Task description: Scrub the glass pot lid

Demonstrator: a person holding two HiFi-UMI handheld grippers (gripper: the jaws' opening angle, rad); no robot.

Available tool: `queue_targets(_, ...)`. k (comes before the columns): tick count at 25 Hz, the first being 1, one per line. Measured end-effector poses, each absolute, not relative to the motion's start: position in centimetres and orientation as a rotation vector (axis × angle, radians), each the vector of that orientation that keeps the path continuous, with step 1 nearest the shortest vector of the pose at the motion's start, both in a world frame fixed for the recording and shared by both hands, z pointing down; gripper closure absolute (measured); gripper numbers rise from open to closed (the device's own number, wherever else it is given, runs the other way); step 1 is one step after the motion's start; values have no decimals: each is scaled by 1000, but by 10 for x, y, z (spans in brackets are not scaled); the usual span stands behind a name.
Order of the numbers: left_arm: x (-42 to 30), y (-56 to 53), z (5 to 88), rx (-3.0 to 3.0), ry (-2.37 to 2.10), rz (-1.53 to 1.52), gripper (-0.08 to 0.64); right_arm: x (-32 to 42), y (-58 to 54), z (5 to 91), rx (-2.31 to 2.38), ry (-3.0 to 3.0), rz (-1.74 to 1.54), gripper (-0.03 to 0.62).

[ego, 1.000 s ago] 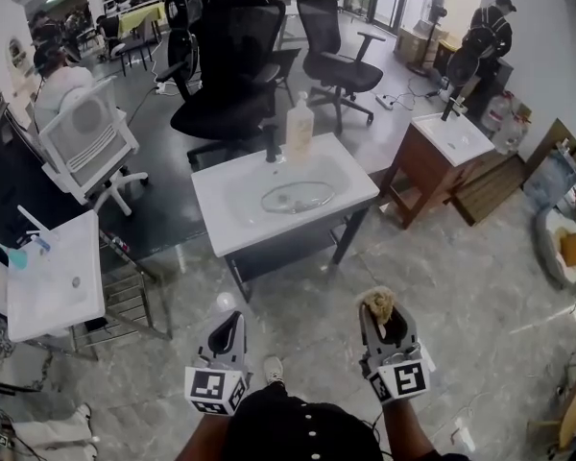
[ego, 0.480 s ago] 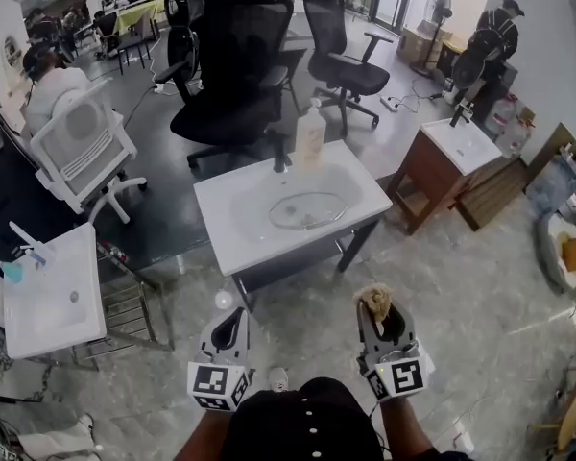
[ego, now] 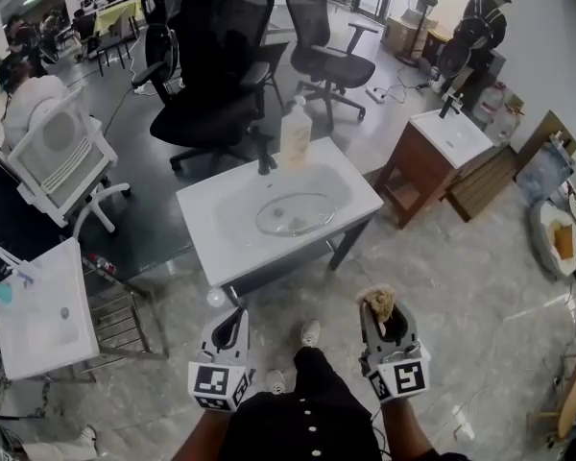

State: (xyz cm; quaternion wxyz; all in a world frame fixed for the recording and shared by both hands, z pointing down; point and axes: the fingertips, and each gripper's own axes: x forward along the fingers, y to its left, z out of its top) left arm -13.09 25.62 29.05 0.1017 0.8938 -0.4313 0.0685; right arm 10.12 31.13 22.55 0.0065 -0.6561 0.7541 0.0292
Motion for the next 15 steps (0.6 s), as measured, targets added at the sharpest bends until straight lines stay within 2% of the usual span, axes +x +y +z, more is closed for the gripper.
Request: queue_targets(15, -90, 137, 305, 2580, -1341, 241, 534, 149, 176, 237, -1996, 2411, 63, 440)
